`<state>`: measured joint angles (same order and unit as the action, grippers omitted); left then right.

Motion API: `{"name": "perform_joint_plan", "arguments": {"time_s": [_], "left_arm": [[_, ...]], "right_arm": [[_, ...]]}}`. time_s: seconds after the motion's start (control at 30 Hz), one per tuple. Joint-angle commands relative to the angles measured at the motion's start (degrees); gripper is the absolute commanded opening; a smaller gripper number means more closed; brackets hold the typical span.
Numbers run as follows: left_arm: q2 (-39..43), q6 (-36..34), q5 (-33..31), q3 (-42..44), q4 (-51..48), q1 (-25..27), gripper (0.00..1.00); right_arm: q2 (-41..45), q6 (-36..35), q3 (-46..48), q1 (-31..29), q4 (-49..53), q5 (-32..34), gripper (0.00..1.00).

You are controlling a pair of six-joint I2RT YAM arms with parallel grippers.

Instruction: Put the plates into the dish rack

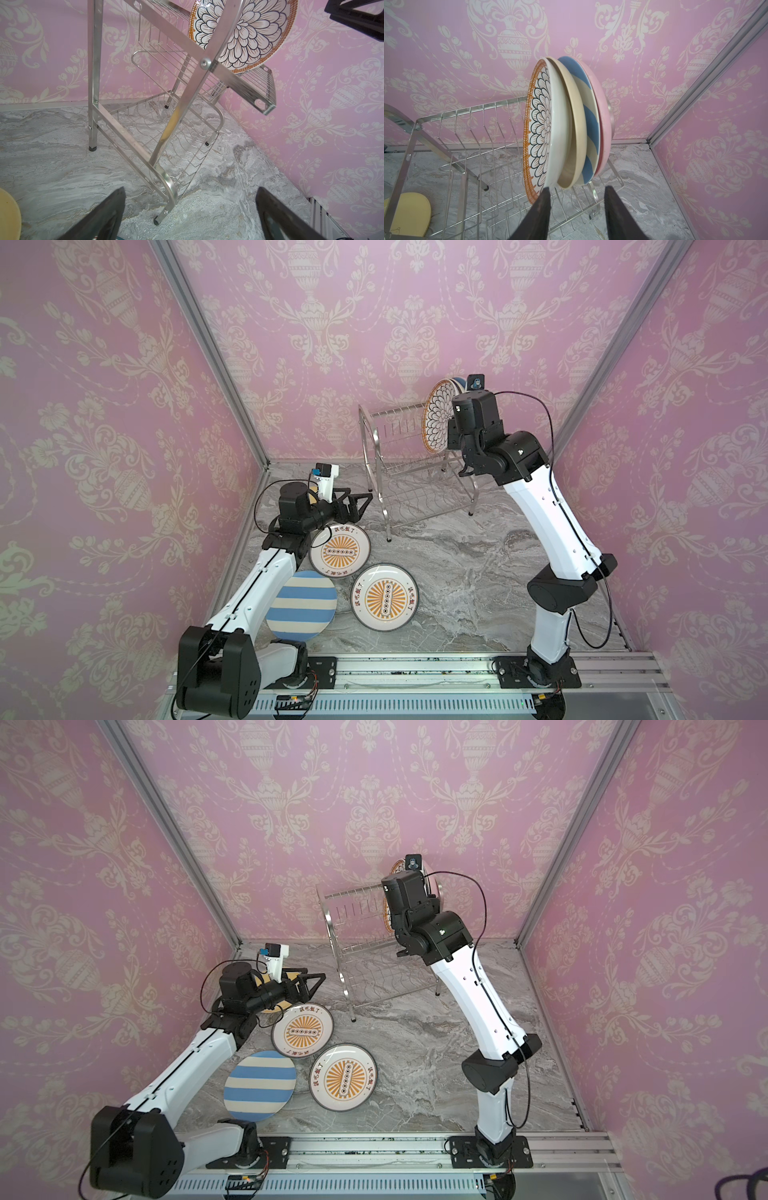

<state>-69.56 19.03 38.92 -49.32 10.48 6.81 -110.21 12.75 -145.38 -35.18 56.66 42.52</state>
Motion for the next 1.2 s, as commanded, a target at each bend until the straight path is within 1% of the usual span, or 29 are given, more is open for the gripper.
{"name": "perform_joint_plan", "arguments": {"time_s": [0.0, 0.1, 0.23, 0.5, 0.7, 0.83, 0.97, 1.17], "left_arm": [[1.2, 0.6, 1.8, 0.4, 0.3, -0.4, 0.99], [1.1, 0.4, 1.7, 0.4, 0.2, -0.4, 0.99], [0.9, 0.7, 1.8, 0.5, 0.6, -0.4, 0.99], [1.3, 0.5, 1.8, 0.7, 0.5, -0.4, 0.99], [1.2, 0.3, 1.6, 0.7, 0.3, -0.4, 0.99], [1.3, 0.2, 1.6, 0.8, 0.4, -0.4, 0.99], [1.2, 0.3, 1.5, 0.9, 0.5, -0.5, 0.99], [1.2, 0.5, 1.4, 1.3, 1.2, -0.4, 0.99]], "right_arm": [[-1.8, 1.7, -4.1, -0.2, 2.7, -2.2, 0.4], [-2.8, 3.1, -5.4, -0.2, 4.5, -3.0, 0.38], [-2.8, 3.6, -4.1, -0.2, 5.5, -1.5, 0.38], [-4.8, 3.4, -3.4, 0.1, 4.5, -0.6, 0.38], [-5.7, 4.0, -3.0, 0.9, 4.1, -1.6, 0.38], [-6.1, 4.5, -2.9, 1.2, 4.5, -0.9, 0.38], [-5.3, 4.3, -0.4, 1.5, 4.1, 0.5, 0.39], [-5.3, 4.5, 1.9, 2.0, 1.4, -0.2, 0.4]]}}
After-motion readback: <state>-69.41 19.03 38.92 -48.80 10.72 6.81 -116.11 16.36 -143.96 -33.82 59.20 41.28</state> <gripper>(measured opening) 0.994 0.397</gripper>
